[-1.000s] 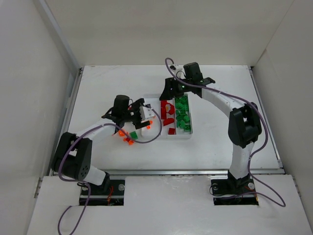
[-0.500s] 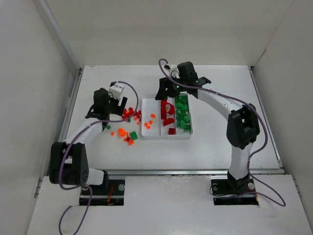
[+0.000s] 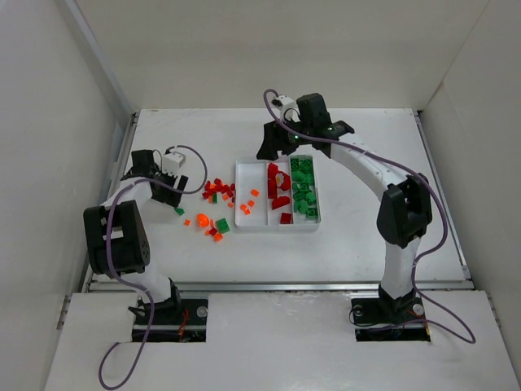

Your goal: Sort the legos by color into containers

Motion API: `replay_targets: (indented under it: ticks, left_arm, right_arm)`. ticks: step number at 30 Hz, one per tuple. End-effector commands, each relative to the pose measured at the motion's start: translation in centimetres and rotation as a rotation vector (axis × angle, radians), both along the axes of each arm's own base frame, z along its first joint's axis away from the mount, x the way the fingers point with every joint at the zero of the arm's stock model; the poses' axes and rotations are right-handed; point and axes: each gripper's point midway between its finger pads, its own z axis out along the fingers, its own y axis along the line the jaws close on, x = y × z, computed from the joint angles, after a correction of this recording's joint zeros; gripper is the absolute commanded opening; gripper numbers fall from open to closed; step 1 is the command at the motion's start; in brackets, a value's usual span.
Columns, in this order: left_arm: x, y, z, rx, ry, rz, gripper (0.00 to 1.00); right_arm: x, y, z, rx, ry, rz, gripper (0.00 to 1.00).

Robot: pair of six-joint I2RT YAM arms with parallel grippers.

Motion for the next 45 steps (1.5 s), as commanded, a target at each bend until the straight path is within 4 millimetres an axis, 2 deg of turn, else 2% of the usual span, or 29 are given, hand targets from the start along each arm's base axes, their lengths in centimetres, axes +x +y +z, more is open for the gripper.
replay_targets:
  ticks: [1, 4, 5, 10, 13, 15, 16, 18, 20, 23, 25, 28, 30, 33, 36, 37, 38, 39, 40, 41, 45]
  left_arm:
    - [-0.3, -1.5, 1.3, -0.030, -0.010, -0.134, 0.74]
    - [0.0, -0.9, 0.4, 0.008, 0.010, -0.159, 0.73]
    - [-0.2, -0.7, -0.5, 0.012, 0.039, -0.153, 0.71]
    - [1.9, -0.7, -0.8, 0.000, 0.020, -0.177, 0.61]
    - [2.3, -0.7, -1.6, -0.006, 0.023, -0.169, 0.57]
    - [2.9, -0.6, -2.2, -0.007, 0.027, -0.168, 0.50]
    - [2.9, -0.6, -2.2, -0.007, 0.027, -0.168, 0.43]
    - [3.2, -0.8, -2.5, -0.025, 0.043, -0.176, 0.35]
    - [2.7, -0.9, -2.7, -0.030, 0.063, -0.176, 0.22]
    - [2.0, -0.9, -2.9, -0.024, 0.090, -0.200, 0.17]
    - [0.7, -1.1, -3.9, -0.028, 0.129, -0.212, 0.10]
    - [0.2, -1.6, -3.8, -0.050, 0.133, -0.222, 0.00]
    - [0.2, -1.9, -3.7, -0.068, 0.131, -0.219, 0.00]
    - [2.1, -2.7, -1.4, -0.099, 0.078, -0.214, 0.00]
    - [5.1, -6.0, 2.5, -0.108, -0.027, -0.291, 0.00]
    - [5.6, -8.5, 3.8, -0.121, -0.057, -0.344, 0.00]
    - [6.7, -10.3, 5.6, -0.141, -0.103, -0.384, 0.00]
    - [6.9, -11.9, 6.5, -0.157, -0.115, -0.417, 0.00]
    - [6.9, -14.5, 6.7, -0.187, -0.109, -0.457, 0.00]
    - [7.1, -16.2, 7.5, -0.229, -0.117, -0.475, 0.00]
    - [5.6, -20.9, 6.6, -0.322, -0.083, -0.592, 0.00]
  right_arm:
    - [0.0, -0.1, 0.3, -0.017, -0.031, 0.023, 0.80]
    - [0.0, -0.1, 0.1, -0.013, -0.037, 0.023, 0.80]
    - [0.0, -0.1, 0.1, -0.013, -0.037, 0.023, 0.80]
    - [0.0, 0.1, 0.2, 0.006, -0.029, 0.020, 0.80]
    - [-0.1, 0.1, 0.7, 0.010, -0.037, 0.020, 0.80]
    - [-0.2, -0.2, 0.1, -0.003, -0.022, 0.012, 0.80]
    - [-0.2, -0.2, 0.1, -0.003, -0.022, 0.012, 0.80]
    - [-0.1, -0.2, 0.0, -0.005, -0.017, 0.000, 0.80]
    - [-0.3, -0.3, 0.1, -0.005, -0.017, 0.000, 0.80]
    - [-0.7, 0.1, 0.1, -0.001, -0.010, 0.005, 0.80]
    - [-0.7, 0.1, 0.1, -0.001, -0.010, 0.005, 0.80]
    - [-0.4, 0.1, 0.5, -0.001, -0.020, -0.003, 0.80]
    - [-0.4, 0.1, 0.5, -0.001, -0.020, -0.003, 0.80]
    - [-0.4, 0.1, 0.5, -0.001, -0.020, -0.003, 0.80]
    - [-0.3, -0.2, 1.1, 0.000, -0.044, -0.019, 0.80]
    - [-0.3, -0.4, 1.3, -0.003, -0.054, -0.030, 0.80]
    - [-0.4, -0.6, 1.3, -0.003, -0.049, -0.042, 0.80]
    - [0.0, -0.7, 1.4, -0.007, -0.062, -0.057, 0.80]
    - [-0.1, -0.9, 1.3, -0.010, -0.054, -0.072, 0.80]
    - [-0.1, -1.2, 1.3, -0.019, -0.057, -0.087, 0.80]
    - [-0.4, -1.7, 1.6, -0.021, -0.064, -0.111, 0.80]
